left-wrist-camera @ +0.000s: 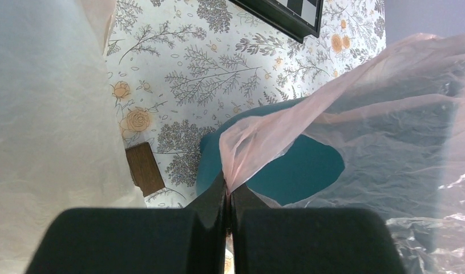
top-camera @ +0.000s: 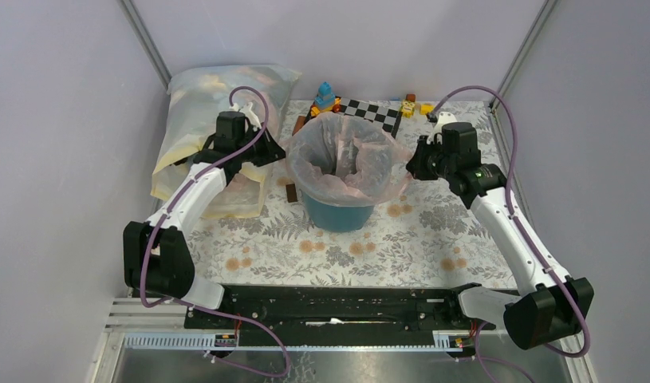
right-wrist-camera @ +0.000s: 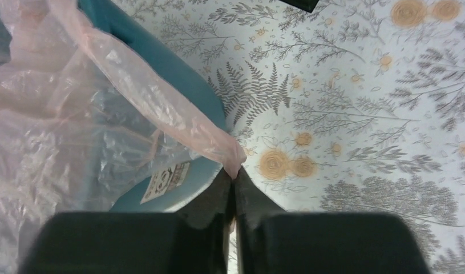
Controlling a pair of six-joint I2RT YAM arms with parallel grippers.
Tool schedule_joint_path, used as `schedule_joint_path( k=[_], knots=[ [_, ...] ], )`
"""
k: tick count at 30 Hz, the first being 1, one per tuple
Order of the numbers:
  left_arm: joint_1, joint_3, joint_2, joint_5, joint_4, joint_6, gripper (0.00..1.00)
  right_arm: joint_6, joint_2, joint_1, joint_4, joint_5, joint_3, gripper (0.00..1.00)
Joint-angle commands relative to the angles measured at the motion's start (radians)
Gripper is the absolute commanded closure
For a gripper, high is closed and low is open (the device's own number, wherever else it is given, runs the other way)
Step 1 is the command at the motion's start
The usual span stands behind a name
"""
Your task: Put the trash bags into the trash bin
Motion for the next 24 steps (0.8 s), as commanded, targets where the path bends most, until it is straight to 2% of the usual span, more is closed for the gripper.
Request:
schedule_joint_path(
  k=[1, 7, 17, 24],
  knots=[
    [-0.001, -0.028, -0.009, -0.003, 0.062, -0.014, 1.0, 0.043, 0.002, -0.004, 0.085, 0.062, -0.042, 1.0],
    [-0.01, -0.085, 0.006, -0.014, 0.116, -0.03, 1.0, 0.092, 0.039, -0.003, 0.132, 0.109, -0.095, 1.0],
    [-0.044, -0.161, 0.027, -0.026, 0.19, -0.051, 1.0, 0.158, 0.144, -0.003, 0.268, -0.014, -0.244, 1.0],
    [-0.066, -0.188, 0.036, -0.031, 0.218, -0.058, 1.0, 0.165, 0.188, -0.004, 0.306, -0.038, -0.265, 1.0]
  ],
)
